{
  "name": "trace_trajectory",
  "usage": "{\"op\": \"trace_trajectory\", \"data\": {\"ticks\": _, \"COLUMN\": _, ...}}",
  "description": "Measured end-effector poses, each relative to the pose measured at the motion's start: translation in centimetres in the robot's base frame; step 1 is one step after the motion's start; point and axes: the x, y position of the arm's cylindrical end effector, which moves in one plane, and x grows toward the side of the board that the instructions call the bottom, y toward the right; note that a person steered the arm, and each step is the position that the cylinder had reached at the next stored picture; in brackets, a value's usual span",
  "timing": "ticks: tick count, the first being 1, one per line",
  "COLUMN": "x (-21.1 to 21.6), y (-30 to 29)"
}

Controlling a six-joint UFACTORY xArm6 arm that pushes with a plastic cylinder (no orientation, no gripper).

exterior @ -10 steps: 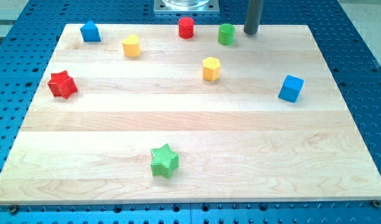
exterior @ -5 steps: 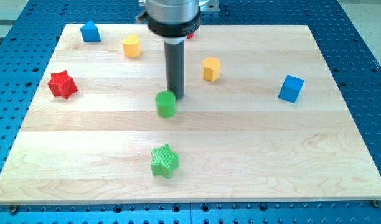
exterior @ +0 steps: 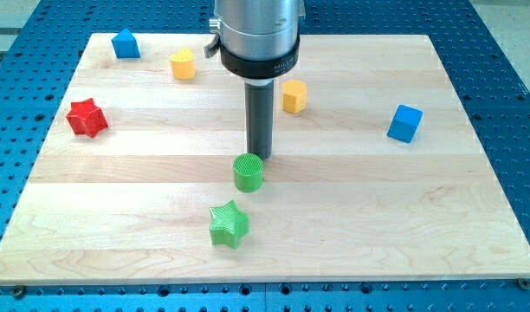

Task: Push the green circle into the green star

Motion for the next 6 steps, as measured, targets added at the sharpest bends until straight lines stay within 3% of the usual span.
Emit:
{"op": "trace_trajectory", "data": {"ticks": 1, "x": 3.8, "y": -3.3}}
{"op": "trace_trajectory", "data": {"ticks": 6, "x": 5.5, "y": 1.0}}
